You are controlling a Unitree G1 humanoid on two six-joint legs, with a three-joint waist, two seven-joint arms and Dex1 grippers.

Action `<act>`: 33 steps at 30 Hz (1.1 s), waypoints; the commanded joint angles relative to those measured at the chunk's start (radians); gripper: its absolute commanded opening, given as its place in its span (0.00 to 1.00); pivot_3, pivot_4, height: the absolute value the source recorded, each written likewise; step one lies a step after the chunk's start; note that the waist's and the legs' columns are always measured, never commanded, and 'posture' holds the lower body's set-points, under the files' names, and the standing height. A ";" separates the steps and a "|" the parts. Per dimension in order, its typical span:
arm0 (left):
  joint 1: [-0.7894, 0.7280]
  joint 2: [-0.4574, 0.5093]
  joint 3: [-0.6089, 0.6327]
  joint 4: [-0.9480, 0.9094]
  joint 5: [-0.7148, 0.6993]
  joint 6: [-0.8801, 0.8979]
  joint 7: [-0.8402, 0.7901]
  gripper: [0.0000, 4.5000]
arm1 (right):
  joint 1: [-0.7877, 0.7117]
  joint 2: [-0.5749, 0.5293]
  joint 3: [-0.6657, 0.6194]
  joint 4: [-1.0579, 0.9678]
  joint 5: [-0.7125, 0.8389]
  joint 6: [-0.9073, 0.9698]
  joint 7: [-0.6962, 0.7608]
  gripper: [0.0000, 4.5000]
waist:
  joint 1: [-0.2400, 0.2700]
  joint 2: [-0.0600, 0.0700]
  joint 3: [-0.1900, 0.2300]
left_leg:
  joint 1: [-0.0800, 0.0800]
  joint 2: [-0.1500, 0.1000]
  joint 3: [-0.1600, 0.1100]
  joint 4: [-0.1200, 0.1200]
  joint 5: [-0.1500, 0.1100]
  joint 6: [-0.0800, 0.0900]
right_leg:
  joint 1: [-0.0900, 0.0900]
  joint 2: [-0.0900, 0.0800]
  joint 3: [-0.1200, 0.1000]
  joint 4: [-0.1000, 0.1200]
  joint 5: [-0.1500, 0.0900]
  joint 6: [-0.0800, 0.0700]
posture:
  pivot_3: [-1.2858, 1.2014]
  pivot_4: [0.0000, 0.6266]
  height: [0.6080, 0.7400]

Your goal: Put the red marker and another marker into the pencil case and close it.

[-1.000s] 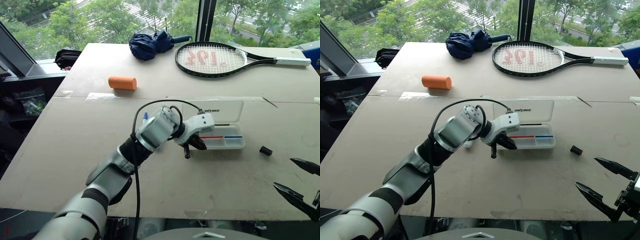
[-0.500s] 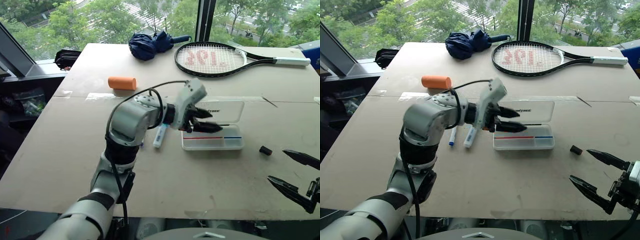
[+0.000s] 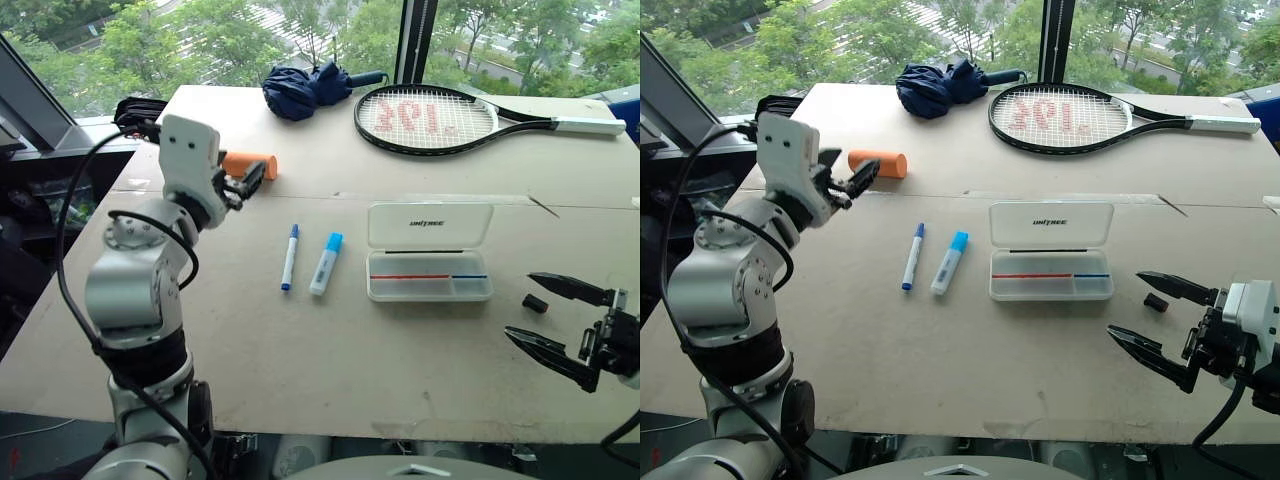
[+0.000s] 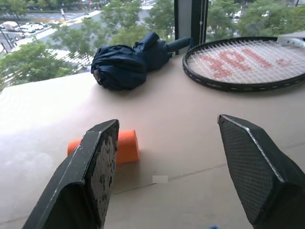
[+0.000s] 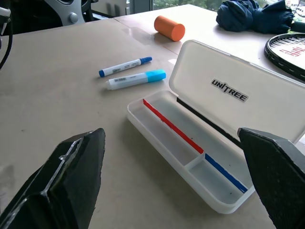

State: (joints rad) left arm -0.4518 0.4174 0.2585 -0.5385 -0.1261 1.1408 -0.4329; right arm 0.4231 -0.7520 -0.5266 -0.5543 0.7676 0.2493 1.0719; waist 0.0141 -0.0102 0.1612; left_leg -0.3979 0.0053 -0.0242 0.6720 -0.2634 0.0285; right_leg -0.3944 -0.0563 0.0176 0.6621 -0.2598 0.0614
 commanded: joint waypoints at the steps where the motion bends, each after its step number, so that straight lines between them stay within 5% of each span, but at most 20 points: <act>1: 0.106 -0.076 -0.067 -0.131 -0.044 0.221 0.054 0.74 | -0.021 -0.025 -0.018 0.008 0.021 0.012 0.024 1.00 | 0.001 -0.002 0.001 | 0.000 0.000 0.001 0.000 0.000 0.000 | 0.000 0.000 0.001 0.000 0.000 0.000 | 0.52 0.24 0.93; 5: 0.165 -0.204 -0.095 -0.190 -0.014 0.335 0.168 0.74 | -0.021 -0.050 -0.046 0.004 0.045 0.036 0.052 1.00 | 0.002 -0.006 0.003 | -0.002 0.000 -0.004 0.001 0.000 0.000 | 0.000 0.000 -0.002 0.001 0.000 0.000 | 0.52 0.24 0.93; 11: 0.175 -0.253 -0.187 -0.087 0.032 0.293 0.281 0.74 | -0.012 -0.075 -0.087 -0.029 0.073 0.079 0.058 1.00 | 0.001 -0.004 0.001 | 0.000 0.000 -0.003 0.001 0.000 0.000 | 0.001 0.001 -0.002 0.002 0.000 0.000 | 0.52 0.24 0.93; 15: 0.175 -0.257 -0.224 0.002 0.045 0.233 0.316 0.48 | 0.008 -0.072 -0.108 -0.066 0.083 0.104 0.044 1.00 | 0.004 0.002 -0.003 | 0.001 0.000 -0.003 0.001 0.000 0.000 | 0.002 0.001 -0.002 0.001 0.000 0.000 | 0.52 0.24 0.93; 19: 0.191 -0.241 -0.226 0.016 0.049 0.191 0.324 0.03 | 0.039 -0.051 -0.123 -0.079 0.074 0.099 0.040 1.00 | 0.007 0.004 -0.005 | 0.004 -0.001 -0.004 0.001 0.000 0.000 | 0.006 0.000 -0.003 0.000 0.000 0.000 | 0.52 0.24 0.93; 21: 0.200 -0.217 -0.181 -0.006 0.051 0.123 0.319 0.02 | 0.052 -0.034 -0.124 -0.079 0.066 0.090 0.034 1.00 | 0.008 0.004 -0.006 | 0.005 -0.001 -0.004 0.001 0.000 0.000 | 0.008 0.000 -0.003 0.000 0.000 0.000 | 0.52 0.24 0.93; 27: 0.104 -0.031 -0.026 -0.071 -0.286 -0.022 -0.114 0.02 | 0.102 0.019 -0.134 -0.089 0.048 0.067 0.012 1.00 | 0.001 0.001 -0.004 | 0.002 0.001 -0.006 0.001 0.000 0.000 | 0.005 0.001 -0.003 0.000 0.000 -0.001 | 0.52 0.24 0.93; 31: 0.007 0.267 -0.179 -0.043 -0.473 -0.020 -0.529 0.02 | 0.145 0.051 -0.151 -0.091 0.025 0.049 0.000 1.00 | 0.002 0.000 -0.003 | 0.001 0.000 -0.005 0.000 0.000 0.000 | 0.004 0.000 -0.005 -0.002 0.000 -0.001 | 0.52 0.24 0.93; 33: -0.081 0.351 -0.351 0.027 -0.412 -0.113 -0.635 0.02 | 0.159 0.064 -0.162 -0.098 0.016 0.044 -0.013 1.00 | 0.004 0.002 -0.004 | 0.001 0.000 -0.004 0.000 0.000 0.000 | 0.004 0.001 -0.005 -0.003 0.000 -0.001 | 0.52 0.24 0.93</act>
State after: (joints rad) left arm -0.4981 0.7554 -0.0049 -0.5390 -0.5513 1.0885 -0.9831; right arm 0.5791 -0.6949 -0.6505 -0.6198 0.7838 0.3134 1.0698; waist 0.0182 -0.0086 0.1571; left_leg -0.3956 0.0047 -0.0269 0.6716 -0.2636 0.0285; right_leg -0.3899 -0.0562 0.0135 0.6596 -0.2603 0.0605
